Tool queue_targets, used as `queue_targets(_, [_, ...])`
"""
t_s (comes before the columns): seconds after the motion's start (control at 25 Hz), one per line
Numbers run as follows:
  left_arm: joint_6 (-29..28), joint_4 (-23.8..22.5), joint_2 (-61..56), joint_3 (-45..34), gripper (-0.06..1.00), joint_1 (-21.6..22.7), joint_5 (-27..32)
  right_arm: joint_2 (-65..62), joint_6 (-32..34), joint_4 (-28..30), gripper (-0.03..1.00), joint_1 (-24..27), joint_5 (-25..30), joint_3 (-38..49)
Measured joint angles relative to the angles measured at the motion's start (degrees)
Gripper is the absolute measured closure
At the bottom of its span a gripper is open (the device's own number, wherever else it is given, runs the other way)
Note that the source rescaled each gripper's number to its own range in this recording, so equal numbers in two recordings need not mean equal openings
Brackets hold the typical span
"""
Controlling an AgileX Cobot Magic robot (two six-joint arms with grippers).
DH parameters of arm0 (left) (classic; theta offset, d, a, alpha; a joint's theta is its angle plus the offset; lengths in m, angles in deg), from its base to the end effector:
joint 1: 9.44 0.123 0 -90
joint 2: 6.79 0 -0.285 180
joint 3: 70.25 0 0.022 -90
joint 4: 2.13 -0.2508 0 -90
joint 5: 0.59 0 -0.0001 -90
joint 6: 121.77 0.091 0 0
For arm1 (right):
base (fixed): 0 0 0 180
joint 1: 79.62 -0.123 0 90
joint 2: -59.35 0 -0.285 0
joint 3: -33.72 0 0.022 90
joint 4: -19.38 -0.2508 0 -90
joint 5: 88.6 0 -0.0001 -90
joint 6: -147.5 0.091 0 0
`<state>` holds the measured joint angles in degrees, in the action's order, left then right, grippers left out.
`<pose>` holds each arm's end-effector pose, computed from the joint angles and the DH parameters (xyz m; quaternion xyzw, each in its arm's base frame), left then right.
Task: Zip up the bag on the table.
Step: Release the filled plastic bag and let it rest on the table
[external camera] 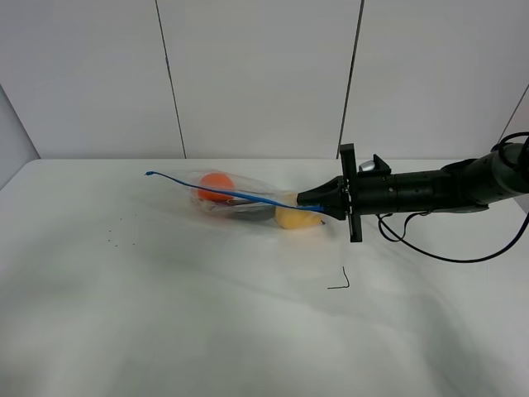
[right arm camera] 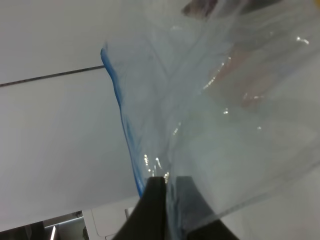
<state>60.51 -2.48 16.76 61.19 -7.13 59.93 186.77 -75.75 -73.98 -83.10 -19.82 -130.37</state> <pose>0.0375 0.0020 0.2731 0.0001 0.9158 0.0191 0.4013 0.3584 0.1067 0.1379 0.1430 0.7800 0.6089 0.0185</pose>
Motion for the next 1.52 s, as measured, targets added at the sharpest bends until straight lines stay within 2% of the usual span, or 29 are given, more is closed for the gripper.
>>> queue_targets(0.24, [0.00, 0.00, -1.67, 0.00, -0.05, 0.00, -0.05, 0.00, 0.00, 0.00, 0.97, 0.00, 0.00, 0.00])
queue_targets(0.6, [-0.62, 0.00, -15.83, -0.21, -0.05, 0.00, -0.14, 0.00, 0.00, 0.00, 0.97, 0.00, 0.00, 0.00])
queue_targets(1.04, [-0.68, 0.00, -15.88, -0.21, -0.05, -0.87, -0.16, 0.00, 0.00, 0.02, 0.95, 0.00, 0.00, 0.00])
queue_targets(1.12, [-0.68, 0.00, -15.88, -0.21, -0.05, -0.87, -0.16, 0.00, 0.07, 0.29, 0.86, 0.00, 0.00, 0.00])
queue_targets(1.16, [-0.68, 0.00, -15.88, -0.21, -0.05, -0.87, -0.16, 0.00, 0.07, 0.59, 0.75, 0.00, 0.06, 0.00])
queue_targets(1.2, [-0.68, 0.00, -15.88, -0.21, -0.05, -0.87, -0.16, 0.00, 0.07, 0.92, 0.63, 0.00, 0.06, 0.00])
queue_targets(1.28, [-0.68, 0.00, -15.88, -0.21, -0.05, -0.87, -0.16, 0.00, 0.28, 1.80, 0.28, 0.00, 0.06, 0.00])
queue_targets(1.32, [-0.68, 0.00, -15.88, -0.21, -0.05, -0.87, -0.16, 0.00, 0.28, 2.09, 0.15, 0.00, 0.06, 0.00])
queue_targets(1.4, [-0.68, 0.00, -15.88, -0.21, -0.05, -0.87, -0.16, 0.00, 0.82, 2.96, 0.04, 0.00, 0.06, 0.00])
queue_targets(1.52, [-0.68, 0.00, -15.88, -0.21, -0.05, -0.87, -0.16, 0.00, 2.02, 5.53, -0.02, 0.00, 0.06, 0.00])
